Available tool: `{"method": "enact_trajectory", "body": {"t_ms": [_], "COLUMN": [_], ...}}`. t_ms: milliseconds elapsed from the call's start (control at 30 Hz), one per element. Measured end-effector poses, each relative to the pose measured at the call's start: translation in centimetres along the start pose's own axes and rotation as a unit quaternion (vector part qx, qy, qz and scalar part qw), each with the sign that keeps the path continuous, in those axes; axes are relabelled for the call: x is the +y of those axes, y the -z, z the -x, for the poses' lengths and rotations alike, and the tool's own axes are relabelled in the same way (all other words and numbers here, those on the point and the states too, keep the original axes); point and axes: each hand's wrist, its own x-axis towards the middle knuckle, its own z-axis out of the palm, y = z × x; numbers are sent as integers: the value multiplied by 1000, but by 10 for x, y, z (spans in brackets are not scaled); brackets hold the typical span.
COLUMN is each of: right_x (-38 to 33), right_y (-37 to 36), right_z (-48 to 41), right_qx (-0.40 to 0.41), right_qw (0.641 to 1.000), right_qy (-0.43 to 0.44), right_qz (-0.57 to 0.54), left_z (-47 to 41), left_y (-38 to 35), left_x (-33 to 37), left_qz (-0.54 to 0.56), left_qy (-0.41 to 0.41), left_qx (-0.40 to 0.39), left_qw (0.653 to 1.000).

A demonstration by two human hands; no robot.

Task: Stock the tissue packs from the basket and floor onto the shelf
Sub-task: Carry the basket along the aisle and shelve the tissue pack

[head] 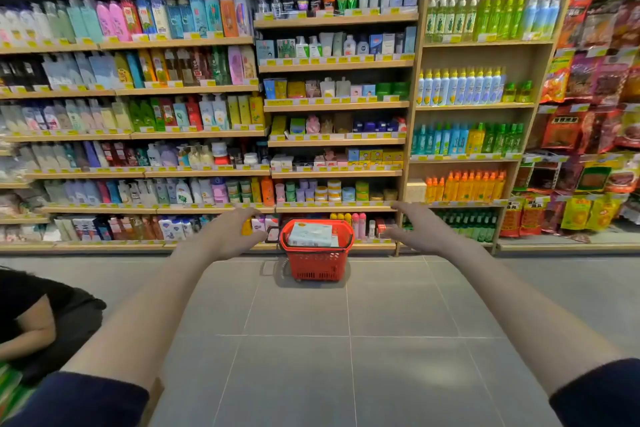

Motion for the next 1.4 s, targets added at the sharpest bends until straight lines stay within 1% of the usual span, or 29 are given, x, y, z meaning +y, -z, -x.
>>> {"method": "enact_trajectory", "body": {"t_ms": [100,300,567,667,800,967,1067,1167,1233,1400], "right_x": [19,51,73,80,85,78,75,78,81,103], "right_y": [-5,-2,-22,-37,-58,-79,-86,-94,-104,-126], "right_z": [-43,-153,-270,-313,-377,-470,-522,-568,-594,-657], "right_qx": [-5,-13,-35,-50,-58,-50,-44,-37,-35,-51], "right_qw": [1000,1000,999,998,998,998,998,999,999,998], "right_qy": [-8,-8,11,16,9,1,3,-2,-13,-34], "right_qz": [-17,-8,11,21,27,25,46,39,29,29], "left_z": [-47,-149,-248,-288,-349,-445,-504,-558,-589,-664], "left_y": [-4,-12,-30,-41,-52,-48,-42,-44,-51,-79], "left_x": [0,-5,-26,-44,-74,-122,-148,-169,-179,-196], "left_qz": [-9,-14,-7,6,-12,-11,2,-8,-18,-4], "left_qy": [-7,14,25,32,29,24,23,10,7,-10], "left_qx": [7,11,6,-4,-14,-2,-11,-8,-17,-56], "left_qw": [1000,1000,1000,999,999,1000,1000,1000,1000,998]}}
